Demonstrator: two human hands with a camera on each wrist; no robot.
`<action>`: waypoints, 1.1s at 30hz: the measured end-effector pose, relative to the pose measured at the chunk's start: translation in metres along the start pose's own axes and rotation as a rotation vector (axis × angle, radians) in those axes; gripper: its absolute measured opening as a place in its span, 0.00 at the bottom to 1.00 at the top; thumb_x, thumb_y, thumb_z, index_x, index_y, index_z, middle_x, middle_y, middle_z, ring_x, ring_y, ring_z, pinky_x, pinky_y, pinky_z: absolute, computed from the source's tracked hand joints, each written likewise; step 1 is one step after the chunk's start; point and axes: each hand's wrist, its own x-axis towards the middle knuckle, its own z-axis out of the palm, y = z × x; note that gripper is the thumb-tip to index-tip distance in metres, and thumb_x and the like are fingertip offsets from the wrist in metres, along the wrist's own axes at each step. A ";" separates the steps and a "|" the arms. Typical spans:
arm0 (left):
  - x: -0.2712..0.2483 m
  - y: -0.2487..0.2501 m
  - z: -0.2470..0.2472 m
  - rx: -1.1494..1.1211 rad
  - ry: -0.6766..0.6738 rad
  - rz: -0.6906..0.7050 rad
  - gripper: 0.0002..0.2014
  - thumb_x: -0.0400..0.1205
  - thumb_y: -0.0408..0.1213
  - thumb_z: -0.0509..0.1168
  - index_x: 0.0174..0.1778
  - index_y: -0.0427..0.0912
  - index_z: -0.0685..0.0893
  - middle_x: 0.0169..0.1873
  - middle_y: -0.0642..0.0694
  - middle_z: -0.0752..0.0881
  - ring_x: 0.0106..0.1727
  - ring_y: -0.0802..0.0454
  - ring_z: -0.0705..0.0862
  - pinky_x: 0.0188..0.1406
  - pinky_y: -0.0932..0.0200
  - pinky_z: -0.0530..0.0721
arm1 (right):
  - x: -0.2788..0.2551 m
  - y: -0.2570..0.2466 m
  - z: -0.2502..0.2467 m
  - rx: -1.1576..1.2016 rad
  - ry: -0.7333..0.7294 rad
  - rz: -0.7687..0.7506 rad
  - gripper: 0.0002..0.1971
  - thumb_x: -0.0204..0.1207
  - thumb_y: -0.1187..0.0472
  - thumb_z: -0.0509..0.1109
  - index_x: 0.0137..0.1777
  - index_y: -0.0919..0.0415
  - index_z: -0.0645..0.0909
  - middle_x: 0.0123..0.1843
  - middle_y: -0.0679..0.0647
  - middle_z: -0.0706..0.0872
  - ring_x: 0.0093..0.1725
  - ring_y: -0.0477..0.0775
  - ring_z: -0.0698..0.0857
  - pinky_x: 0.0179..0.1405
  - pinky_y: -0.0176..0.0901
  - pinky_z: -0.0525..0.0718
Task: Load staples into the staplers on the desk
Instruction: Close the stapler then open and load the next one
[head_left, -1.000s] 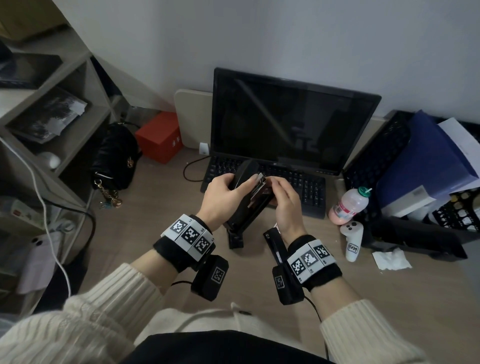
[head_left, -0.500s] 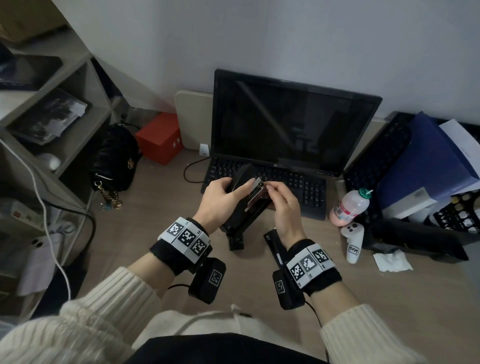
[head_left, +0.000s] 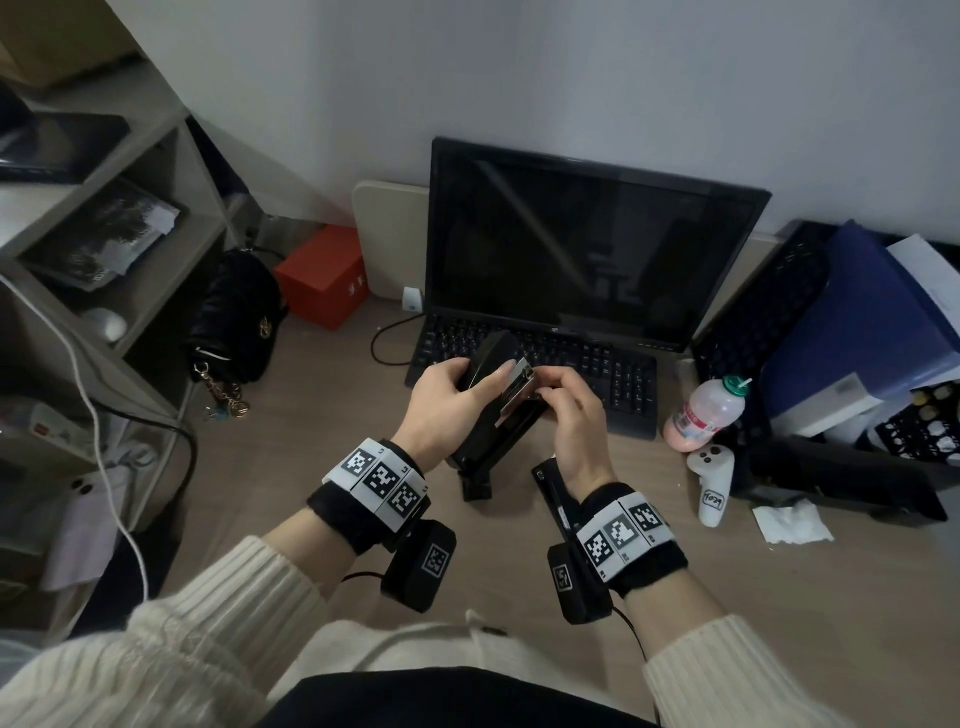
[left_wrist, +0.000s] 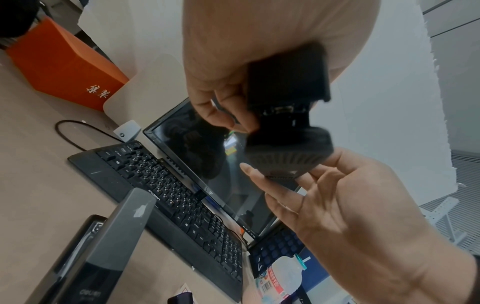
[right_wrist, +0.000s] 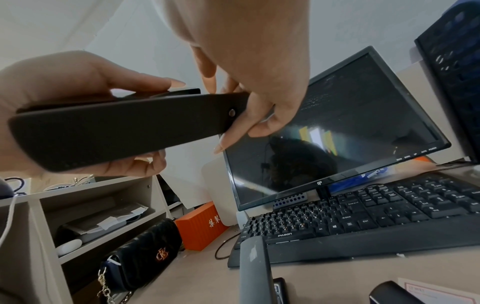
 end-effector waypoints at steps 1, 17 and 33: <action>0.000 0.000 0.000 -0.002 -0.004 -0.001 0.19 0.78 0.55 0.71 0.41 0.40 0.86 0.30 0.47 0.87 0.31 0.50 0.87 0.33 0.53 0.85 | 0.000 0.001 0.000 -0.003 -0.005 -0.001 0.13 0.80 0.68 0.60 0.46 0.54 0.85 0.41 0.42 0.88 0.47 0.38 0.85 0.53 0.34 0.78; 0.005 -0.007 0.006 0.176 -0.002 0.005 0.34 0.66 0.73 0.66 0.42 0.40 0.86 0.37 0.39 0.90 0.41 0.39 0.89 0.44 0.39 0.87 | 0.008 0.020 -0.014 -0.049 -0.072 0.127 0.14 0.86 0.59 0.57 0.62 0.54 0.83 0.58 0.48 0.88 0.58 0.42 0.85 0.57 0.36 0.79; 0.032 -0.033 0.025 0.490 -0.039 -0.140 0.14 0.73 0.57 0.72 0.36 0.50 0.82 0.35 0.52 0.88 0.41 0.54 0.87 0.38 0.58 0.84 | 0.013 0.068 -0.052 -0.165 0.040 0.371 0.15 0.85 0.62 0.59 0.69 0.59 0.77 0.63 0.49 0.83 0.51 0.30 0.84 0.47 0.23 0.78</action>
